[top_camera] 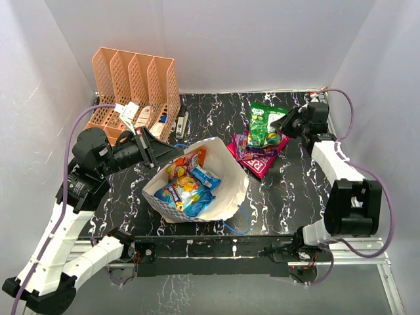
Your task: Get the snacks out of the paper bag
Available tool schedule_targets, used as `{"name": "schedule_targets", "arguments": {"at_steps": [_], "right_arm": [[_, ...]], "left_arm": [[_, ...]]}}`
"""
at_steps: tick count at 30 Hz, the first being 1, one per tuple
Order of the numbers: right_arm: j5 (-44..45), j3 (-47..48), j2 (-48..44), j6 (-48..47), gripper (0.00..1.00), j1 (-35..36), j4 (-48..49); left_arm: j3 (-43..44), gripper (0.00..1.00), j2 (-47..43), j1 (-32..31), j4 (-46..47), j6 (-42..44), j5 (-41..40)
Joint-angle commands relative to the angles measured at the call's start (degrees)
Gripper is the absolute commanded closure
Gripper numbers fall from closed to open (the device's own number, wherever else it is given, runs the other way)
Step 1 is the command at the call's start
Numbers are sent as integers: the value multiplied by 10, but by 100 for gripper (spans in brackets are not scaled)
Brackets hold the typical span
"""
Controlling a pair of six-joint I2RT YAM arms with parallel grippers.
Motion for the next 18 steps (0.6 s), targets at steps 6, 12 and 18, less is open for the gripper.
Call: {"name": "schedule_targets", "arguments": {"at_steps": [6, 12, 18], "right_arm": [[-69, 1, 92, 54, 93, -32, 104], [-47, -31, 117, 32, 93, -32, 112], [-17, -68, 122, 13, 93, -33, 112]], "left_arm": [[8, 100, -1, -1, 14, -7, 12], [11, 100, 6, -1, 10, -2, 14], [11, 100, 9, -1, 14, -2, 16]]}}
